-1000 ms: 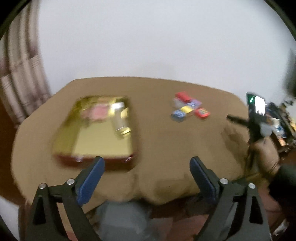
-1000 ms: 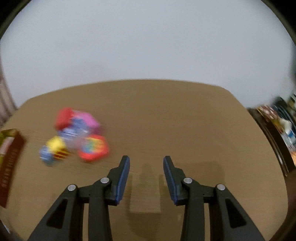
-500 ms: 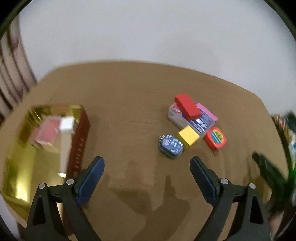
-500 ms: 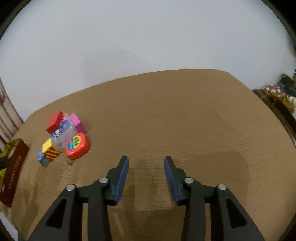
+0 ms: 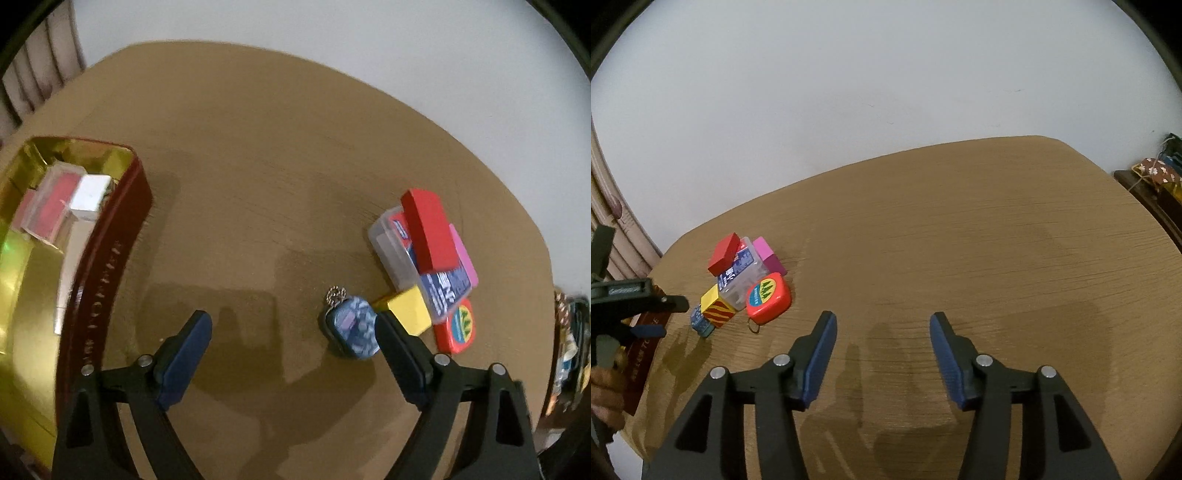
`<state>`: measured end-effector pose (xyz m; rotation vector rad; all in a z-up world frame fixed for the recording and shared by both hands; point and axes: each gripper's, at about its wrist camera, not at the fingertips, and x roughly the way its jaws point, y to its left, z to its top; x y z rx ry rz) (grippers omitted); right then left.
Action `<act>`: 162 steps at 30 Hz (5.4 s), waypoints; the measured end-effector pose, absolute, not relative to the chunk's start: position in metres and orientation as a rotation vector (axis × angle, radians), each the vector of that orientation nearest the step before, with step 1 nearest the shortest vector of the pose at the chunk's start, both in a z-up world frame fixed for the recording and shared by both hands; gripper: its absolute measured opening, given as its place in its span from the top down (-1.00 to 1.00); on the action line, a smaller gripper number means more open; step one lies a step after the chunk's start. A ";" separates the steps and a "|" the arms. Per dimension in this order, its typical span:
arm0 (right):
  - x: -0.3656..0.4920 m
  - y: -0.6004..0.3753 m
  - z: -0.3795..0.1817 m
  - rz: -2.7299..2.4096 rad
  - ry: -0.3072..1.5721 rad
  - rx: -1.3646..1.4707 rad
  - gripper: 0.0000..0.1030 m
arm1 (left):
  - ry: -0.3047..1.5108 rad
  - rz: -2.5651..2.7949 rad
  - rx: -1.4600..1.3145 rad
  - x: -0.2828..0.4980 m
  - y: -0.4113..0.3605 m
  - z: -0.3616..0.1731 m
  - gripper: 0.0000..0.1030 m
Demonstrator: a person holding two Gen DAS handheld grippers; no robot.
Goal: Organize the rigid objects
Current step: 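Reach the left tool to the blue patterned tin and grasp it, then carry the blue tin into the tin box and release it, then reach the right tool to the red tape measure and grasp it, then carry the red tape measure into the tin box and open the right tool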
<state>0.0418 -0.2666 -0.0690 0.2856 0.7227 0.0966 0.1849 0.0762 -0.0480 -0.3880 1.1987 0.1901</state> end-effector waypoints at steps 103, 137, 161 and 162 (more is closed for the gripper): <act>0.137 -0.134 -0.068 0.394 0.979 -0.166 -0.21 | 1.023 0.121 -0.051 -0.042 0.117 0.018 -0.47; 0.042 0.206 0.006 0.973 1.053 -0.301 0.09 | 0.879 0.417 -0.083 -0.135 0.217 0.026 -0.55; 0.087 0.249 -0.026 0.974 1.015 -0.333 0.07 | 0.927 0.405 -0.116 -0.126 0.229 0.004 -0.55; 0.087 0.233 -0.017 0.989 0.981 -0.269 0.08 | 0.922 0.406 -0.106 -0.127 0.228 0.004 -0.55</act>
